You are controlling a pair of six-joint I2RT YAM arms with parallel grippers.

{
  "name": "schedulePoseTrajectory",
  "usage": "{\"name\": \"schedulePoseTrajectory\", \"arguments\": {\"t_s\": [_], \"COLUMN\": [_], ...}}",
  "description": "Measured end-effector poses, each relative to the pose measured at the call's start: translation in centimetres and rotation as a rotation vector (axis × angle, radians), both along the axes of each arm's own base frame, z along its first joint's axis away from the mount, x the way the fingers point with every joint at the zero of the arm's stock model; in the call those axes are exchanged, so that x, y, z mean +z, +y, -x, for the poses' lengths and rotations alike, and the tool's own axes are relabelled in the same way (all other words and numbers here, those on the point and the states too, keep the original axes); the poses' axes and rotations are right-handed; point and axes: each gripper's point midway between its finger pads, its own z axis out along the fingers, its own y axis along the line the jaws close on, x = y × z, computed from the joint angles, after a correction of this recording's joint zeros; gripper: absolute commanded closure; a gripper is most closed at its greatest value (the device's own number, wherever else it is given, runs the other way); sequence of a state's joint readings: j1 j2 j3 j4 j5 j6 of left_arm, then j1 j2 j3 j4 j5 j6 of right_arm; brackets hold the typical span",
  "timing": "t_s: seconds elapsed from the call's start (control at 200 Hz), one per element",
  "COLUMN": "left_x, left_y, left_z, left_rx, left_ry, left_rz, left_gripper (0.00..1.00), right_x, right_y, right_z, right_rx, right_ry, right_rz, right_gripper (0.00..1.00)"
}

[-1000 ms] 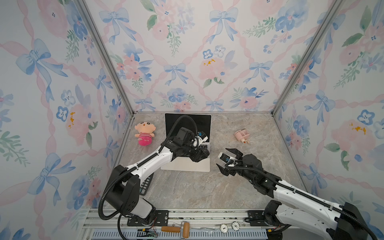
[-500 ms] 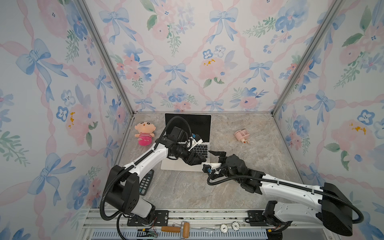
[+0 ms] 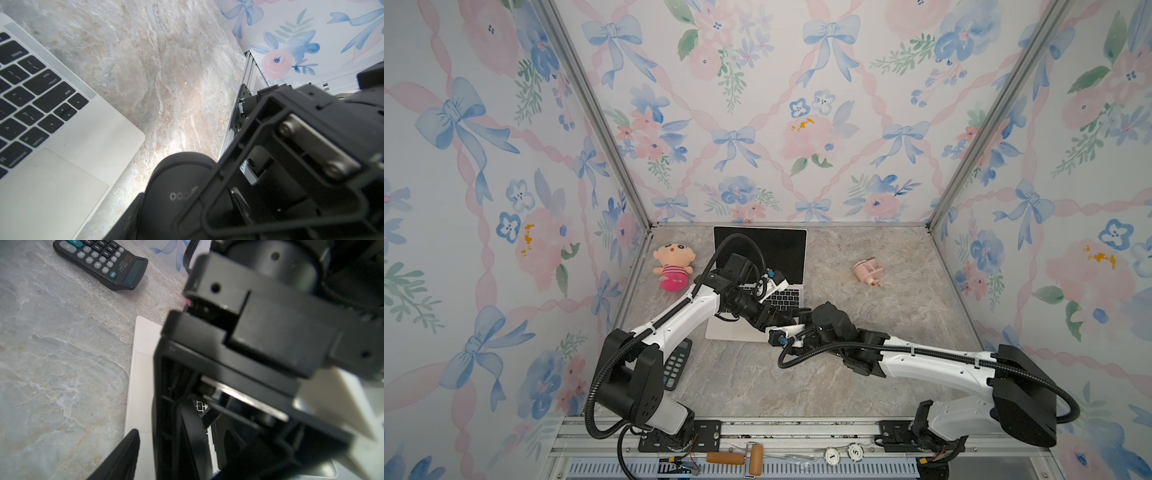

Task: Insert the wireless mouse receiver into the laptop
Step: Pick up the mouse from the center of the board.

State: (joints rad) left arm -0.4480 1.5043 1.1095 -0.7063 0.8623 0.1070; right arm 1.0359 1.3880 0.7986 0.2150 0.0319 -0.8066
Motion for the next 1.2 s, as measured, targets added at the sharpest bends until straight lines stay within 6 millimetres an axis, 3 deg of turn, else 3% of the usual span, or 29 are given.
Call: {"name": "schedulePoseTrajectory", "arguments": {"t_s": [0.35,0.635,0.76,0.795,0.83,0.85,1.025,1.2], "left_x": [0.7,0.9,1.1,1.2,1.4,1.6,5.2,10.6], "left_y": [0.1,0.1,0.3,0.3,0.3,0.3,0.8,3.2], "left_z": [0.7,1.1,1.3,1.3,1.2,1.1,-0.9,-3.1], "left_rx": [-0.03,-0.038,-0.029,-0.029,-0.033,-0.038,-0.03,0.073], "left_ry": [0.023,0.043,0.07,0.071,0.064,0.052,-0.11,-0.405], "left_rz": [0.033,0.042,0.043,0.044,0.047,0.052,0.096,0.125], "left_gripper": [0.58,0.55,0.38,0.26,0.04,0.02,0.02,0.02], "right_x": [-0.9,-1.0,-0.8,-0.7,-0.4,-0.3,-0.1,1.3], "right_y": [-0.3,-0.8,-0.7,-0.6,-0.6,-0.6,-1.2,-4.2], "right_z": [-0.4,-1.2,-0.9,-0.9,-0.8,-0.8,-0.5,-2.4], "right_rx": [-0.001,0.001,0.013,0.016,0.015,0.017,0.014,-0.053], "right_ry": [0.02,0.03,0.034,0.037,0.042,0.05,0.177,0.343], "right_rz": [0.033,0.028,0.024,0.021,0.014,0.01,-0.029,-0.123], "right_gripper": [0.42,0.72,0.82,0.84,0.86,0.86,0.87,0.86]}}
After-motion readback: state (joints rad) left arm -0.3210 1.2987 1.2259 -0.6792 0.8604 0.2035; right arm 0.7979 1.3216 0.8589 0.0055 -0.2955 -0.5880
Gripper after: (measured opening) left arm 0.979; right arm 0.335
